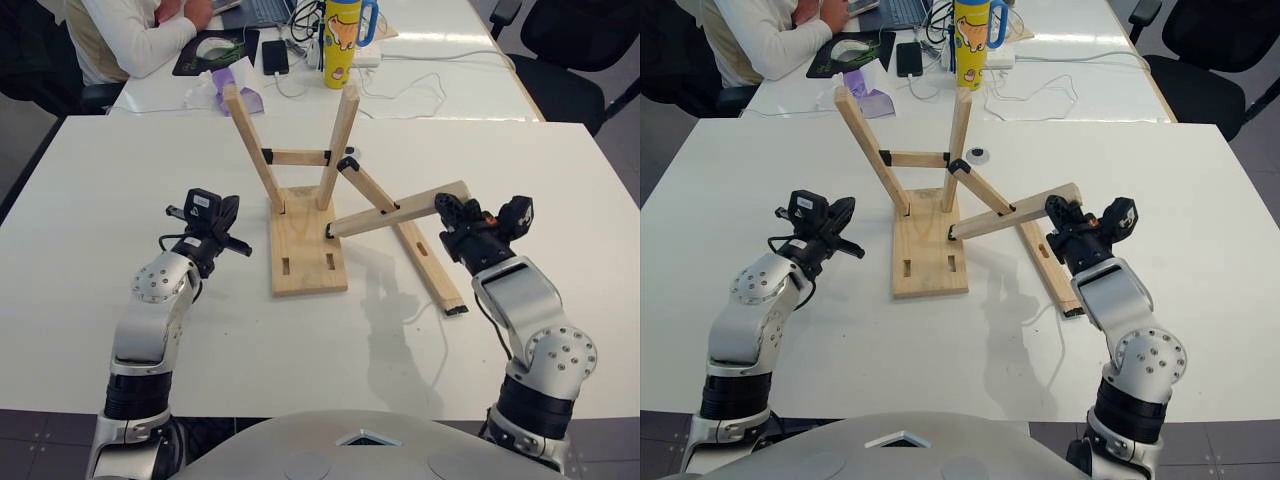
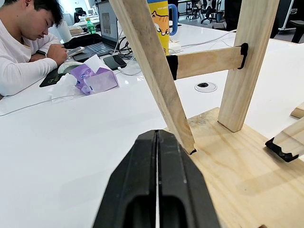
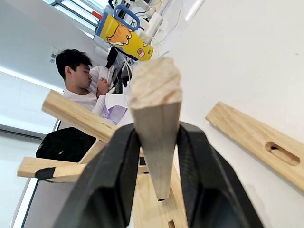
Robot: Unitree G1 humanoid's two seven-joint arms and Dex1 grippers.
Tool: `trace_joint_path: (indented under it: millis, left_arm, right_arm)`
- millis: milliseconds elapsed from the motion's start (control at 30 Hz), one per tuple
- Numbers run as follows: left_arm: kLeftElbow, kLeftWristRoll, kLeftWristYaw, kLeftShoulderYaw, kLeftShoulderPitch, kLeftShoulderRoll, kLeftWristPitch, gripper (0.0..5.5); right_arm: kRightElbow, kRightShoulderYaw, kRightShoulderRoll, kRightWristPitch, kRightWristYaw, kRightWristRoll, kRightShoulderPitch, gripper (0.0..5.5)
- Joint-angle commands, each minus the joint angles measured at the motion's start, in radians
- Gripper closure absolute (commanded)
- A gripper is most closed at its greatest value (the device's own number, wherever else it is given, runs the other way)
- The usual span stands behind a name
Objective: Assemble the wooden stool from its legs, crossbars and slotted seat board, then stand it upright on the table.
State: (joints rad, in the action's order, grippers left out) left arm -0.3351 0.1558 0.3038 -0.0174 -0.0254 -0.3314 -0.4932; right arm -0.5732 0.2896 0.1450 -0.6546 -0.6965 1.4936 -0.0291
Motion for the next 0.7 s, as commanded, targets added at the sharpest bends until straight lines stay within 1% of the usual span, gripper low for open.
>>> trace_joint_path:
  millis: [33,133,233,333,400,567,700]
  left_arm:
    - [-0.020,-0.005,0.013,0.000,0.024,-0.021,-0.022,5.50]
    - [-0.040,-0.006,0.007,-0.002,0.047,-0.018,-0.026,5.50]
    - [-0.055,-0.008,-0.010,-0.009,0.063,-0.005,-0.027,5.50]
    - [-0.073,-0.011,-0.035,-0.017,0.085,0.011,-0.025,5.50]
    - [-0.080,-0.012,-0.048,-0.018,0.097,0.020,-0.022,5.50]
    - [-0.099,-0.015,-0.076,-0.020,0.132,0.040,-0.014,5.50]
    - [-0.104,-0.018,-0.092,-0.019,0.139,0.056,-0.008,5.50]
  right_arm:
    - [-0.041,0.031,0.047,0.044,0.044,0.082,0.020,4.44]
    - [-0.025,0.068,0.131,0.036,0.089,0.218,0.039,4.44]
    - [0.006,0.070,0.243,-0.007,0.135,0.309,0.027,4.44]
    - [0.022,0.042,0.353,-0.078,0.188,0.344,-0.017,4.44]
    - [0.031,0.033,0.400,-0.099,0.212,0.346,-0.041,4.44]
    - [0.050,0.018,0.471,-0.114,0.247,0.352,-0.055,4.44]
    - [0.055,0.011,0.474,-0.080,0.237,0.333,-0.051,4.44]
